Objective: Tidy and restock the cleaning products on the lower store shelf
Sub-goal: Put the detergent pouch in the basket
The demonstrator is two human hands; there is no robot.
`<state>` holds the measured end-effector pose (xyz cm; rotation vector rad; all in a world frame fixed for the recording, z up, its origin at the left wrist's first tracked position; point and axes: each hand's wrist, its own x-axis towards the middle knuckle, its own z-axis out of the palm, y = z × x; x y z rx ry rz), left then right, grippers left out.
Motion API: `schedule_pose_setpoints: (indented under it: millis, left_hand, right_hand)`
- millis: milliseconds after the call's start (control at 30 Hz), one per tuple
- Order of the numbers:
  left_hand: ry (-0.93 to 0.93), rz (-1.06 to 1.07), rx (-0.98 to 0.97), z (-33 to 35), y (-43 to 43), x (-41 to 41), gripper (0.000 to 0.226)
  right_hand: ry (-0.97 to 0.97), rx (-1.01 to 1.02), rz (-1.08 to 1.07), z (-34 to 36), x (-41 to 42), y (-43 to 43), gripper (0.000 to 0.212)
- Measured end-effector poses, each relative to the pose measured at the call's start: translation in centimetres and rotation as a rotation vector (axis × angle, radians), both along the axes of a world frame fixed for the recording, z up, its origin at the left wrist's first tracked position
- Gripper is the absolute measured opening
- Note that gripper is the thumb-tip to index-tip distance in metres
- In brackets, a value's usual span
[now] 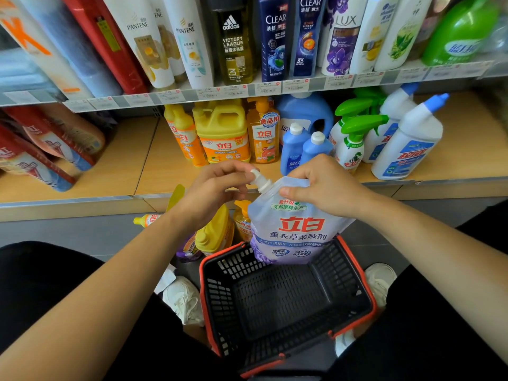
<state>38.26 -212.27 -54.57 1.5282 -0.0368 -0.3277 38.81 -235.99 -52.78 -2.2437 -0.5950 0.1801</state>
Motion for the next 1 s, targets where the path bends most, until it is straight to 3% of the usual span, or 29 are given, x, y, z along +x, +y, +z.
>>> schedule_pose_setpoints:
  millis: [100,367,600,833,1000]
  left_hand:
    - [-0.050,-0.058,0.000,0.07,-0.04,-0.31,0.017]
    - [-0.130,-0.144,-0.081,0.35,0.20,-0.43,0.048]
    - [-0.166,-0.060,-0.076,0.09,-0.23,-0.50,0.020]
    - [-0.175,-0.120,-0.151,0.32,0.10,-0.34,0.054]
    - [-0.147,-0.009,-0.036,0.03,-0.45,-0.48,0.025]
  right_hand:
    - [0.002,-0.007,0.001,-0.09,0.01,-0.02,0.039]
    - [-0.006,-0.005,0.013,-0.18,-0.01,-0.10,0.043]
    - [0.010,-0.005,0.020,-0.34,0.05,0.06,0.039]
    - [0.012,-0.004,0.014,-0.39,0.00,0.06,0.042]
    - [0.009,0.012,0.018,-0.36,0.04,0.05,0.042]
